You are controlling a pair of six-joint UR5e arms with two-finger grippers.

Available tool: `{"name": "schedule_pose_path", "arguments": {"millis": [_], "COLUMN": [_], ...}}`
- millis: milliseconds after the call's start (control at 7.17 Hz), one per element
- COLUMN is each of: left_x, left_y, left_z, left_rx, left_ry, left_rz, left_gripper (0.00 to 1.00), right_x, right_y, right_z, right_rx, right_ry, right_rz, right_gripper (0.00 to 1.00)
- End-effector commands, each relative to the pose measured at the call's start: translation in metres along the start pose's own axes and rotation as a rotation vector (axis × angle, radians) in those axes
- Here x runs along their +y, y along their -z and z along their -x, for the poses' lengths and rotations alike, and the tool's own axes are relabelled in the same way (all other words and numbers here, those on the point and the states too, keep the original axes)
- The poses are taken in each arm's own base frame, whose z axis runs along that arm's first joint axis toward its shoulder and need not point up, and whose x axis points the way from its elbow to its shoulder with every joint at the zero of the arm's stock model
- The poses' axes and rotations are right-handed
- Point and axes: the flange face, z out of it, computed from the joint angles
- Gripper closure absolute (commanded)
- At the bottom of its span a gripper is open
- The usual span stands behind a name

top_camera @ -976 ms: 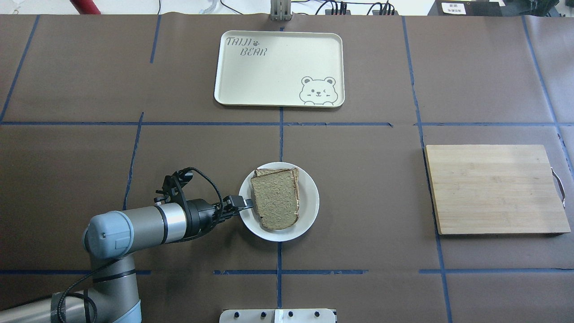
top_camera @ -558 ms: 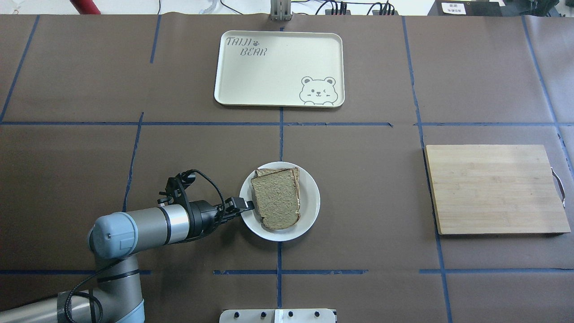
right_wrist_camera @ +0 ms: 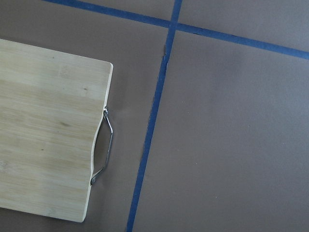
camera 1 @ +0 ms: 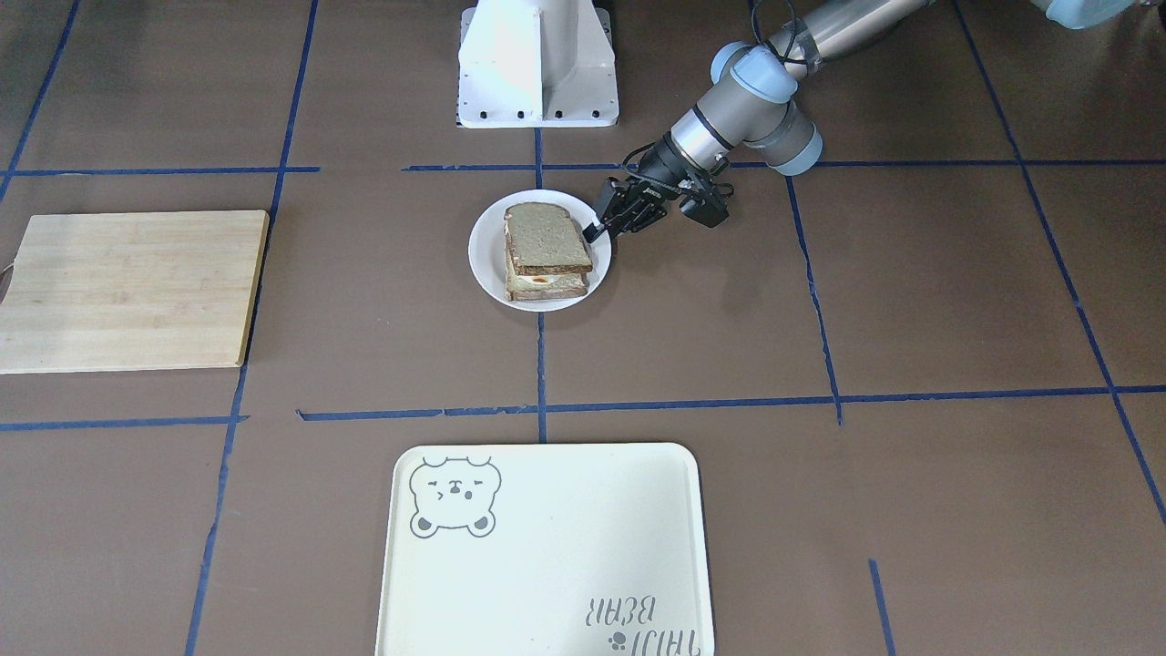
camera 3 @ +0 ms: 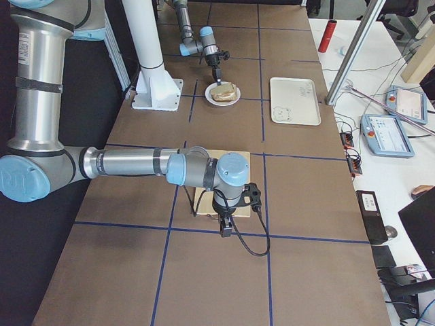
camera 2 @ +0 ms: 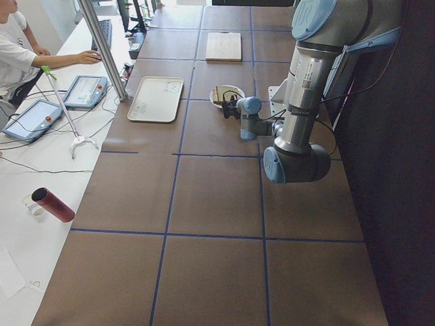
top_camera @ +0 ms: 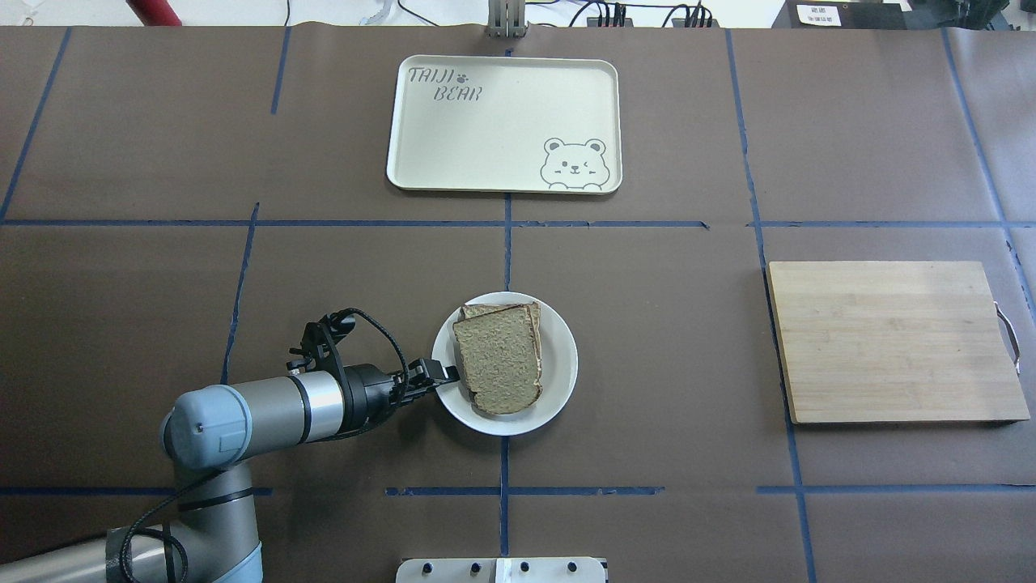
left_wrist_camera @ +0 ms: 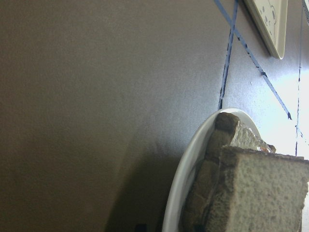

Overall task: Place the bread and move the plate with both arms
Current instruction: 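Slide the plate with the left gripper onto the bear tray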

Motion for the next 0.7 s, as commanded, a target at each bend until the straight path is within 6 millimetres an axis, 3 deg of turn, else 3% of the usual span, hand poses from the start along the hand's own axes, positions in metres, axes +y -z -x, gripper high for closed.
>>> {"name": "schedule_pose_path", "arguments": {"millis": [0,558], "left_x": [0.002,-0.007], "left_y": [0.004,0.031], "left_z": [-0.004,-0.02], "left_rx": [0.045,0.245], "left_ry": [0.002,0.083], "left_rz": [0.013,0.019], "left_gripper": [0.97,1.0], "right_x": [0.0,0.0], "right_y": [0.0,0.0], "right_z": [0.0,0.0], "right_rx": [-0.001,0.0], "right_ry": [0.0,-0.001], "right_rz": [-0.001,0.0], "right_gripper": [0.0,0.0]}}
